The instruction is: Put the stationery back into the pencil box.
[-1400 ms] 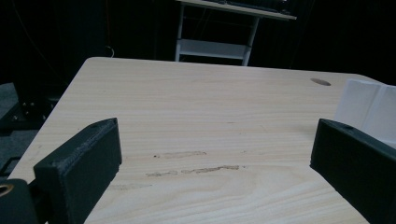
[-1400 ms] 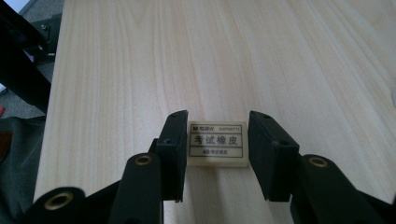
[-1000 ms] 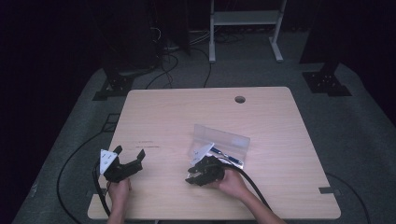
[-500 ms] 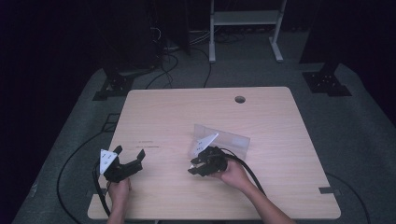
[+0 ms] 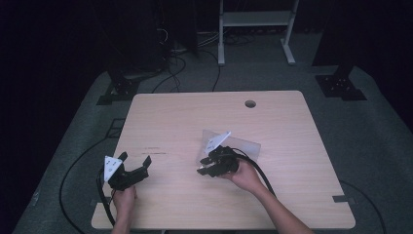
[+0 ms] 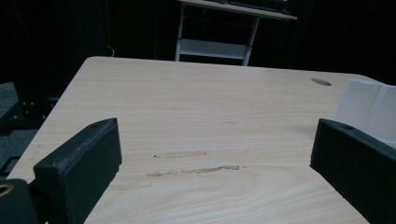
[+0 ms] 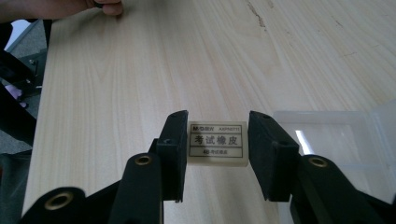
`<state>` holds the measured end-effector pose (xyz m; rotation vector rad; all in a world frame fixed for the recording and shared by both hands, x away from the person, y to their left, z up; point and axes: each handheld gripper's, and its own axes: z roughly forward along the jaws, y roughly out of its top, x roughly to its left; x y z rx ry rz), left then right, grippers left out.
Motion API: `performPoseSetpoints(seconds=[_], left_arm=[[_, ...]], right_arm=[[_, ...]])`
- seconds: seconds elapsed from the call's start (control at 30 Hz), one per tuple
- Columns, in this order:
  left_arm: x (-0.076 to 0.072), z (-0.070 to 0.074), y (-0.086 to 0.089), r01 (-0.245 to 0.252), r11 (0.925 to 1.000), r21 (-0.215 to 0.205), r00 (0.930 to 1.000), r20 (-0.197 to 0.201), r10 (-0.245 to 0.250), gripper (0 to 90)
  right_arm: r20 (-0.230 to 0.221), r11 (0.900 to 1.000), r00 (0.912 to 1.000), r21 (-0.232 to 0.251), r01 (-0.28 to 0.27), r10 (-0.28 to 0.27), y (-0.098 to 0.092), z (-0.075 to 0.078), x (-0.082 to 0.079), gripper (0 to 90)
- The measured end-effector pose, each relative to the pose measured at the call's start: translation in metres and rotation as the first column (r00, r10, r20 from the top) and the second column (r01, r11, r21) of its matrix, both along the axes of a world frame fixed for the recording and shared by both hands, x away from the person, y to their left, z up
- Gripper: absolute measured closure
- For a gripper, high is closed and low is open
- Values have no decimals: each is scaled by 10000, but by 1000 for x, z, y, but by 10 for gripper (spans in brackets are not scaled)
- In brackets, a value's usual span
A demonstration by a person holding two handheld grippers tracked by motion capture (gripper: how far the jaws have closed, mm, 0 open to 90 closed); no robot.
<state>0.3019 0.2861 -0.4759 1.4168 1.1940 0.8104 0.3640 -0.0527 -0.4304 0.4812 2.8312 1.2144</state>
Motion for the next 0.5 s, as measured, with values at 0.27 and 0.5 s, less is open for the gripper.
performPoseSetpoints(seconds=[0.27,0.5], left_arm=[[0,0,0,16,10000,-19,10000,12,-16,11],[-1,0,0,31,10000,-33,10000,31,-31,11]], right_arm=[[151,9996,9998,-243,118,-114,-1,1,9,585],[217,9993,9994,-257,281,-276,-4,5,15,585]])
